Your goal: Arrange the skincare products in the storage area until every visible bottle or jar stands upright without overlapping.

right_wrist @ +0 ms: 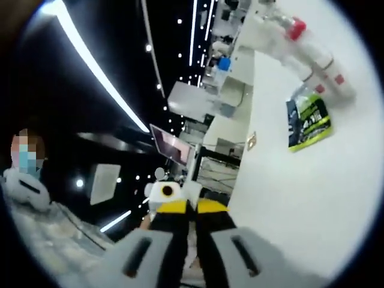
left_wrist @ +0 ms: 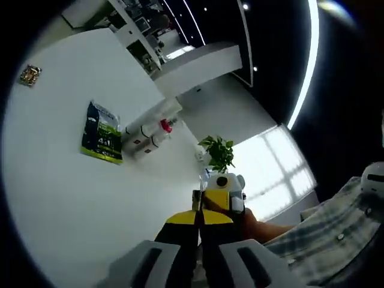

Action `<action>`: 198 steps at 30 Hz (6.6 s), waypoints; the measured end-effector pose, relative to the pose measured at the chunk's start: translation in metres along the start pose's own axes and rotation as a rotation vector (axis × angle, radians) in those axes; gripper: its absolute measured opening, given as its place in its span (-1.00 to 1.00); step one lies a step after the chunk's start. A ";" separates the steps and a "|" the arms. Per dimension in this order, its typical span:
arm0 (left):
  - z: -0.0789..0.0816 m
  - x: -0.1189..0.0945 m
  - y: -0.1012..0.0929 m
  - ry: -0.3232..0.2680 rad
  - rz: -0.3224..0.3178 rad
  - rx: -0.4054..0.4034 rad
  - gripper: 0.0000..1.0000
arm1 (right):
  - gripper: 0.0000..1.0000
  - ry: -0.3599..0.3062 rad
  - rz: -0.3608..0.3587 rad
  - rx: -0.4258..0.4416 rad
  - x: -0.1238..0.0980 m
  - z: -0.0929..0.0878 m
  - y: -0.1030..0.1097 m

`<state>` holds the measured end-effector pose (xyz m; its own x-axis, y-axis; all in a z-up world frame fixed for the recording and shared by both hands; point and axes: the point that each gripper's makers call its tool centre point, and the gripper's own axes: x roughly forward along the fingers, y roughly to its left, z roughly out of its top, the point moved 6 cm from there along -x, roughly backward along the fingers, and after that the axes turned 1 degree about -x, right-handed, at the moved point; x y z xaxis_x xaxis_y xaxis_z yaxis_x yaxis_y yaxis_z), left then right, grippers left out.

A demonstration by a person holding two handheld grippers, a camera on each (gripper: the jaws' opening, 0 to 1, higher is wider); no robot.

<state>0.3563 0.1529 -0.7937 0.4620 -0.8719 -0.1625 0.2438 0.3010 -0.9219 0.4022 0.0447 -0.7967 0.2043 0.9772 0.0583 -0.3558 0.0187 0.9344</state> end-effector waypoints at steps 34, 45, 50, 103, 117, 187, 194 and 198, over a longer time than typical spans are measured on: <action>-0.004 0.007 0.005 0.070 -0.084 -0.068 -0.99 | -0.96 0.042 -0.028 -0.136 0.007 0.003 0.002; -0.010 0.003 0.009 0.074 -0.058 -0.063 -0.99 | -1.00 0.058 -0.035 -0.232 0.012 0.001 0.002; -0.012 0.003 0.009 0.072 -0.066 -0.087 -0.99 | -1.00 0.063 -0.020 -0.363 0.010 0.001 0.005; 0.009 0.000 0.029 0.044 -0.080 -0.080 -1.00 | -0.99 0.013 -0.132 -0.137 -0.016 0.002 -0.011; 0.091 0.002 0.111 -0.033 0.109 -0.115 -1.00 | -0.65 0.003 -0.221 -0.132 -0.052 -0.018 -0.008; 0.198 0.032 0.206 0.136 0.669 0.007 -0.73 | -0.65 -0.057 -0.320 -0.036 -0.078 0.002 -0.029; 0.204 0.028 0.203 0.047 0.677 -0.001 -0.37 | -0.65 -0.067 -0.313 -0.050 -0.080 -0.002 -0.021; 0.203 0.023 0.202 0.054 0.712 0.057 -0.15 | -0.65 -0.066 -0.317 -0.057 -0.082 -0.005 -0.020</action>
<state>0.5895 0.2725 -0.9119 0.4829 -0.4735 -0.7366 -0.0568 0.8225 -0.5659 0.3875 -0.0351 -0.8218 0.3716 0.9048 -0.2081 -0.3149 0.3337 0.8885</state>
